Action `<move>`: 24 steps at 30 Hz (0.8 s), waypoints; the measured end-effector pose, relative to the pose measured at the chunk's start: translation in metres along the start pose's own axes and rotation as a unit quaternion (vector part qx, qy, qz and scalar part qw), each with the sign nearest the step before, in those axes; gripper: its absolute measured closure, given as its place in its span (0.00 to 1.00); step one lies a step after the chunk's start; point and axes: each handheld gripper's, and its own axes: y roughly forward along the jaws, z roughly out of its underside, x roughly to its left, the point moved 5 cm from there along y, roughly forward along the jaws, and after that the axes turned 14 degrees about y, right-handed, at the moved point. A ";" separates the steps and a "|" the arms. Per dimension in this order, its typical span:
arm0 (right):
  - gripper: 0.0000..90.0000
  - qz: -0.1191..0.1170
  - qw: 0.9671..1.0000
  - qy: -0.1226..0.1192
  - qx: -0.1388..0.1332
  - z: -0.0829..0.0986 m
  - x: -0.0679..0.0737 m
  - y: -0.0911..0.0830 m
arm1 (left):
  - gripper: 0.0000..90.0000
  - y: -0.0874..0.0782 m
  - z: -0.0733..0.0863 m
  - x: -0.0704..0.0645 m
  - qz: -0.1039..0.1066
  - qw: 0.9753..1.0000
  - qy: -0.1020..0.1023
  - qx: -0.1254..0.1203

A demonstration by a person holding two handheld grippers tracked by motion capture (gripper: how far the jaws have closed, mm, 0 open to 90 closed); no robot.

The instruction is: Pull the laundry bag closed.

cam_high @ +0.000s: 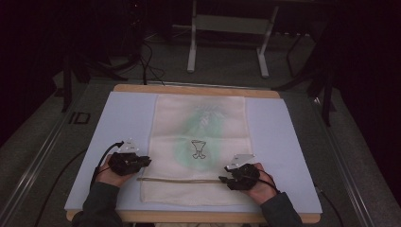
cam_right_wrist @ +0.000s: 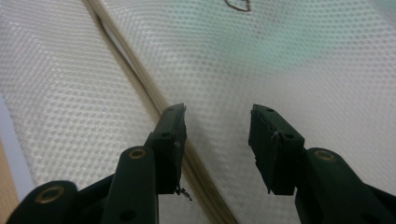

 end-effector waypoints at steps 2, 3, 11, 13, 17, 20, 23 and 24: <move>0.62 -0.005 1.000 -0.001 0.004 -0.001 0.003 0.002 | 0.92 0.001 0.000 -0.001 0.003 1.000 0.003 0.003; 0.62 -0.008 1.000 0.001 0.003 -0.002 0.003 0.003 | 0.94 0.001 0.000 -0.001 0.003 1.000 0.004 0.002; 0.62 -0.021 1.000 -0.006 -0.005 -0.009 0.011 0.003 | 1.00 0.003 0.002 -0.003 0.022 1.000 0.005 0.007; 0.62 -0.024 1.000 -0.007 -0.005 -0.011 0.013 0.004 | 0.99 0.005 0.003 -0.004 0.024 1.000 0.005 0.010; 0.62 -0.028 1.000 -0.009 -0.007 -0.017 0.018 0.008 | 1.00 0.009 0.007 -0.003 0.026 0.999 0.005 0.028; 0.63 -0.037 0.999 -0.016 -0.009 -0.022 0.024 0.011 | 1.00 0.011 0.006 -0.003 0.022 0.999 0.005 0.033; 0.65 -0.046 0.999 -0.022 -0.007 -0.025 0.030 0.013 | 1.00 0.011 0.006 -0.002 0.025 0.999 0.000 0.031; 0.65 -0.050 0.998 -0.025 -0.005 -0.027 0.033 0.015 | 1.00 0.011 0.007 -0.002 0.025 0.999 -0.001 0.030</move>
